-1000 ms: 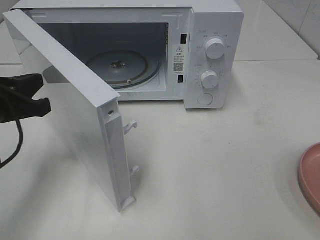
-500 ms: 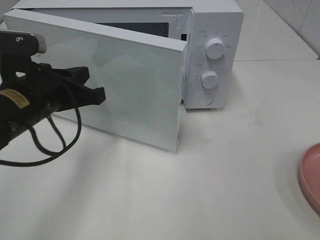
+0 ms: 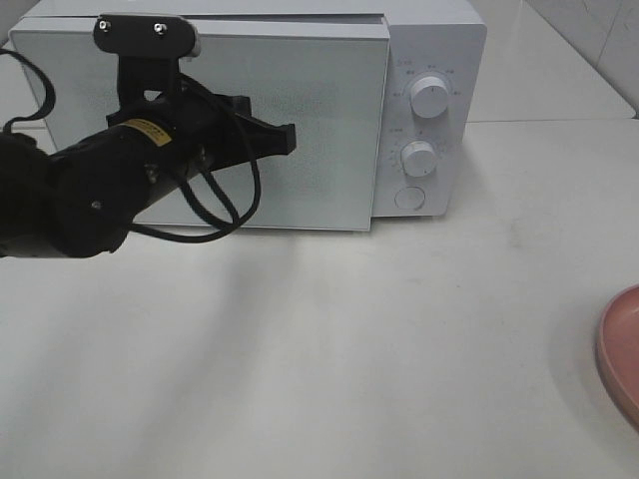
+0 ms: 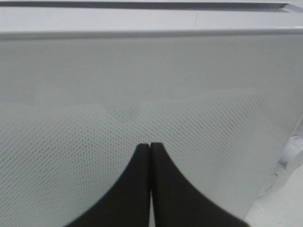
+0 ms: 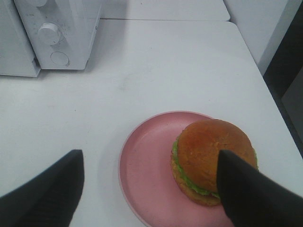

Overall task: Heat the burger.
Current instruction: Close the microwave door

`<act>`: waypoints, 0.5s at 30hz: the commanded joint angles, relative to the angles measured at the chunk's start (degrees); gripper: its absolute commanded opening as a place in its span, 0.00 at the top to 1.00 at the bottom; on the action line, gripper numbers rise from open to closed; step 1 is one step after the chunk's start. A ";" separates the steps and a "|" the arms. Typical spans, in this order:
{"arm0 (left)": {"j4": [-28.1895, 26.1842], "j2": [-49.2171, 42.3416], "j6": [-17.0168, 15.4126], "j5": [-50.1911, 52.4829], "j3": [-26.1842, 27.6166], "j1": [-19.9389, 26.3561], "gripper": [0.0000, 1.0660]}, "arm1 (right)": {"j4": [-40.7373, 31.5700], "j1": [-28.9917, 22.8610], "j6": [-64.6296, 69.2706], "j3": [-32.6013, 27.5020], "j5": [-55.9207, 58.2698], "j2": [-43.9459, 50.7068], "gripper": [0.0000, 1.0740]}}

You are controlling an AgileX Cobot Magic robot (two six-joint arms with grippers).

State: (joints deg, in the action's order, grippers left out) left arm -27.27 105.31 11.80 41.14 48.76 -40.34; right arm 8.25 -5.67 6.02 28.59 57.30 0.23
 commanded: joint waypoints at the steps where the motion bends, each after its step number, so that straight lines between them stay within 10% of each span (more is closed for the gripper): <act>1: -2.81 2.46 2.69 -2.98 5.16 -0.34 1.00 | -0.11 0.40 -0.34 -0.11 -0.23 1.66 0.30; 15: -6.19 8.37 6.13 -6.93 16.10 -0.06 1.00 | -0.17 0.40 -0.57 -0.11 -0.23 1.66 0.30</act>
State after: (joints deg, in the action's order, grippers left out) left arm -31.28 113.50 17.30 30.02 63.20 -41.54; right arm 8.25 -5.67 6.02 28.59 57.30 0.23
